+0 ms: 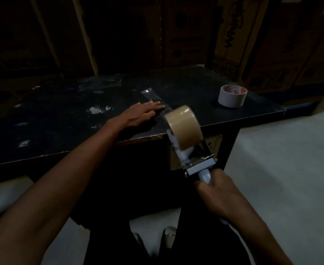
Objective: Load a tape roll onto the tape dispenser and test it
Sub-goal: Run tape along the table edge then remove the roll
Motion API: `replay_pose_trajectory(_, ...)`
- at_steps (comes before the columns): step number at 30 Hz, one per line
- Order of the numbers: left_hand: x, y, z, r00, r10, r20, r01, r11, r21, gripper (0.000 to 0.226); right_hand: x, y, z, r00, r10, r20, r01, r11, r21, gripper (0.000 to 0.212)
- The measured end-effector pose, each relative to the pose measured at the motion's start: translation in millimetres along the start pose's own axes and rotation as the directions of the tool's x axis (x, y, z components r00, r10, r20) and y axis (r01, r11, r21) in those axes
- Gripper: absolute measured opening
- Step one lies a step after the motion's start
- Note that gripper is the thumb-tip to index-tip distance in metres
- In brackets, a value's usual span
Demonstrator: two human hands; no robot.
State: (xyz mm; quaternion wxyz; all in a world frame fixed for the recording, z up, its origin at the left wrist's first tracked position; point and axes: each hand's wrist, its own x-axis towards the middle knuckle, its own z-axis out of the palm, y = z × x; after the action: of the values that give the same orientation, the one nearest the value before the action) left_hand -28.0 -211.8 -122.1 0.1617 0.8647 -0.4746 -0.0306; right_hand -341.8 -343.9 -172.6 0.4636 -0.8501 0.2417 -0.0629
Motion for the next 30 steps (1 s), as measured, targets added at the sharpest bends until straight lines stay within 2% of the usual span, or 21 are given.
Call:
replay_pose_trajectory(2, 1.0, -1.2, -0.8, 1.000, 0.004, 0.000, -0.004, 1.000, 0.010, 0.047, -5.0, 3.6, 10.2, 1.000, 0.007, -0.031, -0.006, 1.000, 0.029, 0.025)
replay_pose_trajectory(4, 0.6, -0.8, -2.4, 1.000, 0.007, 0.011, -0.007, 1.000, 0.007, 0.046, -3.4, 4.3, 18.0, 0.997, 0.043, -0.068, -0.034, 0.991, 0.127, 0.028)
replay_pose_trajectory(6, 0.9, 0.5, -1.9, 1.000, 0.006, 0.010, -0.006, 1.000, 0.009, 0.047, -1.1, 3.0, 19.1, 0.995, 0.093, -0.046, -0.080, 0.971, 0.226, 0.026)
replay_pose_trajectory(10, -0.4, 0.5, -2.7, 1.000, 0.000, 0.005, 0.000, 1.000, -0.005, 0.047, -5.7, 7.2, 5.8, 0.994, 0.104, -0.030, -0.093, 0.961, 0.261, 0.033)
replay_pose_trajectory(15, -3.3, 0.8, -1.3, 1.000, -0.001, 0.001, 0.001, 1.000, 0.006, 0.048, -20.4, 13.3, -1.0, 0.994, 0.108, -0.035, -0.087, 0.920, 0.383, 0.018)
replay_pose_trajectory(21, -3.7, 3.1, -1.9, 1.000, -0.020, -0.005, 0.020, 1.000, -0.018, 0.051, -34.4, 17.6, -17.1, 0.984, 0.153, 0.090, -0.177, 0.837, 0.518, 0.025)
replay_pose_trajectory(25, -4.0, 6.3, -3.1, 0.999, -0.031, -0.010, 0.031, 0.999, -0.030, 0.053, -37.4, 12.1, -27.4, 0.969, 0.129, 0.211, -0.234, 0.751, 0.618, 0.020)
replay_pose_trajectory(30, -7.4, 9.1, -5.0, 0.999, -0.037, -0.018, 0.036, 0.999, -0.036, 0.050, -32.5, -2.9, -41.1, 0.965, 0.002, 0.261, -0.168, 0.770, 0.616, 0.045)
